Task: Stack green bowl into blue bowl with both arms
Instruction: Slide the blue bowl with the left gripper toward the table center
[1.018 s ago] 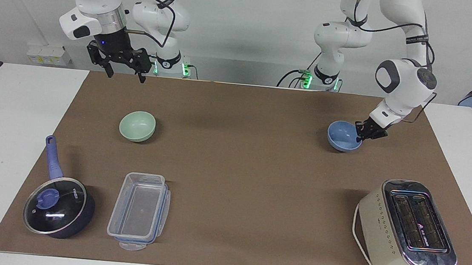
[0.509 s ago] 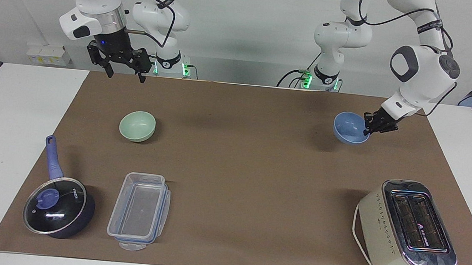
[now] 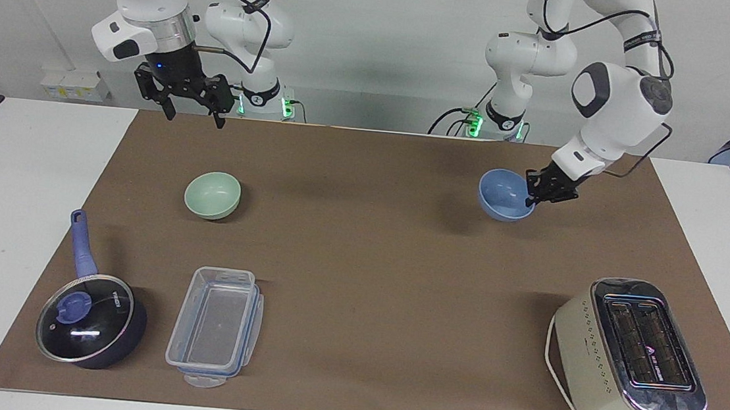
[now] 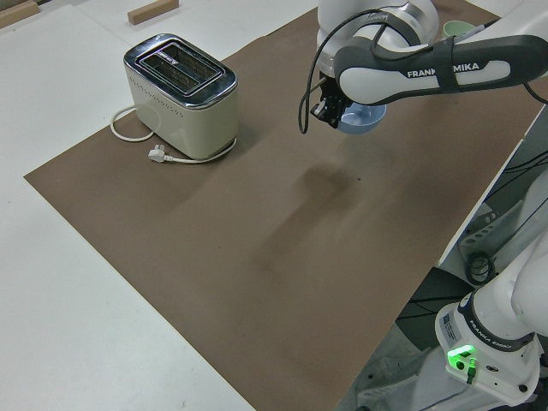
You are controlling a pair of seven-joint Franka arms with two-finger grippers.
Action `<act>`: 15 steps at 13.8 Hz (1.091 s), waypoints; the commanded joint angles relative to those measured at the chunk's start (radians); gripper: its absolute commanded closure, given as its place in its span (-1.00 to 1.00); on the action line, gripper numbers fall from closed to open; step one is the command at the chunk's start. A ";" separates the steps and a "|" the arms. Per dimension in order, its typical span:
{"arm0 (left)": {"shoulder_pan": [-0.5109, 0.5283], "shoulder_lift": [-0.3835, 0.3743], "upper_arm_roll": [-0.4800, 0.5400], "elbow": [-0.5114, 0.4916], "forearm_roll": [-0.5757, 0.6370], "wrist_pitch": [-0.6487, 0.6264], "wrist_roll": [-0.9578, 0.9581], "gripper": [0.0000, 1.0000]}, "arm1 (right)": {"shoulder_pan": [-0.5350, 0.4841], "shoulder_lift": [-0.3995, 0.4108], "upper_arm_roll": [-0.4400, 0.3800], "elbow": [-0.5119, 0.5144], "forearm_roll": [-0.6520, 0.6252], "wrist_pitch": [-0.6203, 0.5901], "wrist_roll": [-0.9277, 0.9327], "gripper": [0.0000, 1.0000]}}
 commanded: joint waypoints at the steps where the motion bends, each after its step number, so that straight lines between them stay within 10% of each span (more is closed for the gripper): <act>1: -0.159 0.013 0.015 -0.008 -0.010 0.083 -0.192 1.00 | -0.014 -0.013 0.007 -0.018 0.023 0.015 0.006 -1.00; 11: -0.529 0.155 0.015 -0.128 -0.008 0.446 -0.495 1.00 | -0.014 -0.013 0.007 -0.018 0.023 0.016 0.006 -1.00; 12: -0.529 0.156 0.016 -0.122 -0.008 0.444 -0.495 0.52 | -0.014 -0.013 0.007 -0.018 0.023 0.016 0.006 -1.00; 13: -0.522 0.168 0.016 -0.108 -0.008 0.444 -0.492 -0.98 | -0.014 -0.013 0.007 -0.018 0.023 0.016 0.008 -1.00; 15: -0.509 0.168 0.021 -0.085 -0.007 0.429 -0.481 -1.00 | -0.014 -0.013 0.007 -0.018 0.023 0.016 0.006 -1.00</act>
